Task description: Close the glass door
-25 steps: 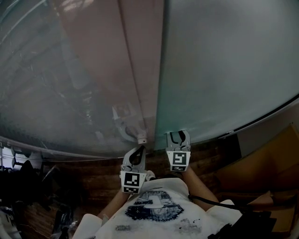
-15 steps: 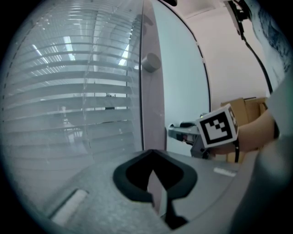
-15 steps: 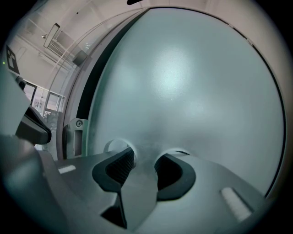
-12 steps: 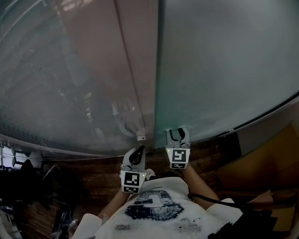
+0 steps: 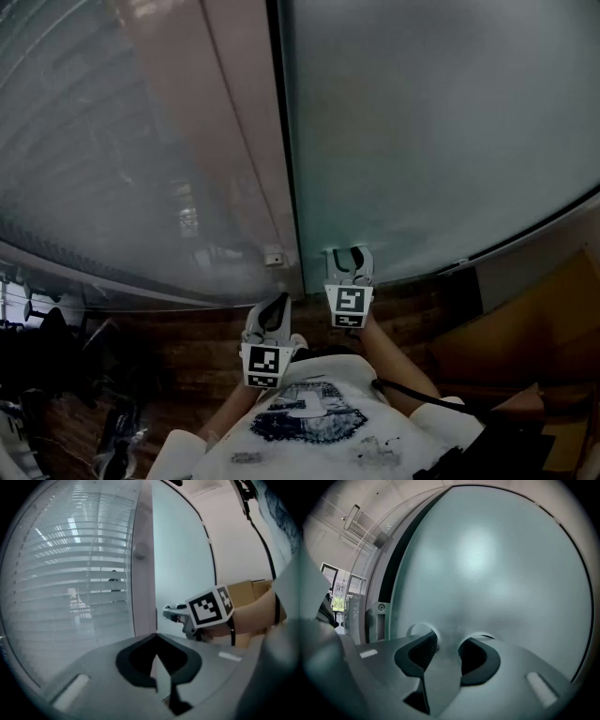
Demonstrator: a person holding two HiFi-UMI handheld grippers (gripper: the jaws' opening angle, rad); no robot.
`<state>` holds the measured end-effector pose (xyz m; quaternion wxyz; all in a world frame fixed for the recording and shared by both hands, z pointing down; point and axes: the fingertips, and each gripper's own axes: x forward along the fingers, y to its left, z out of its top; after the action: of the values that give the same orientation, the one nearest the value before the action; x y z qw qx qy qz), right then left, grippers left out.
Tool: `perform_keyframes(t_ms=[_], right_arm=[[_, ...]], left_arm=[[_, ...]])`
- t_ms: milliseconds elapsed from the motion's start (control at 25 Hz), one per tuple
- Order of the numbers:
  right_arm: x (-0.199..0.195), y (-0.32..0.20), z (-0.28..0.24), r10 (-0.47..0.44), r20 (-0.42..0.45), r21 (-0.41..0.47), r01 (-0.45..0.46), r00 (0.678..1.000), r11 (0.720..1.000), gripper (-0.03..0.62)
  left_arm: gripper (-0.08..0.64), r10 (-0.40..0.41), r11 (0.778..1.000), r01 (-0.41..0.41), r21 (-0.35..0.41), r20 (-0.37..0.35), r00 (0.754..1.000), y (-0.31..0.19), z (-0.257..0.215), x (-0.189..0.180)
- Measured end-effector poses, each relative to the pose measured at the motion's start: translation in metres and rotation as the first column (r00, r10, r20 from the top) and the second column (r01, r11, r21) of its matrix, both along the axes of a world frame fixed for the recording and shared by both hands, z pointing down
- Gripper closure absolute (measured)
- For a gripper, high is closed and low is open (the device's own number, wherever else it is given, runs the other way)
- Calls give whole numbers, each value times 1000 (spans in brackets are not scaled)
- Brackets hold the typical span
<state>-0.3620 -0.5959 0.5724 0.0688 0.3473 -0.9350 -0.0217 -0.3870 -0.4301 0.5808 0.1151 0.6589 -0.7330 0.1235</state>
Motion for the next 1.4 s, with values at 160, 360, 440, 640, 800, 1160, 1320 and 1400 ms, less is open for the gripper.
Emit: perform_keyframes(t_ms=[160, 360, 440, 640, 800, 1160, 1320, 1400], right_arm=[[1, 0, 1, 13, 11, 9, -13, 1000, 1000, 443], [-6, -1, 3, -2, 7, -2, 2, 1000, 1000, 443], [-6, 1, 4, -10, 6, -5, 10, 1000, 1000, 443], [-9, 6, 0, -78, -34, -7, 78, 996, 997, 422], [2, 15, -3, -100, -47, 48, 102, 994, 994, 399], [28, 37, 1, -95, -81, 48, 99, 992, 994, 451], [56, 53, -2, -72, -81, 25, 74, 994, 997, 477], [69, 67, -2, -76, -80, 19, 77, 994, 997, 484]], left_arm=[[557, -35, 999, 36, -8, 7, 999, 11, -3, 14], [557, -112, 993, 112, -22, 16, 994, 29, -10, 30], [557, -147, 989, 147, -32, 16, 989, 41, -12, 41], [557, -238, 968, 239, -71, 22, 971, 78, -11, 63], [557, -298, 948, 300, -109, 28, 954, 111, 0, 79], [557, -289, 951, 290, -105, 30, 957, 133, 1, 98], [558, -251, 965, 252, -75, 24, 968, 147, 0, 105], [557, -237, 969, 238, -68, 20, 971, 159, 3, 108]])
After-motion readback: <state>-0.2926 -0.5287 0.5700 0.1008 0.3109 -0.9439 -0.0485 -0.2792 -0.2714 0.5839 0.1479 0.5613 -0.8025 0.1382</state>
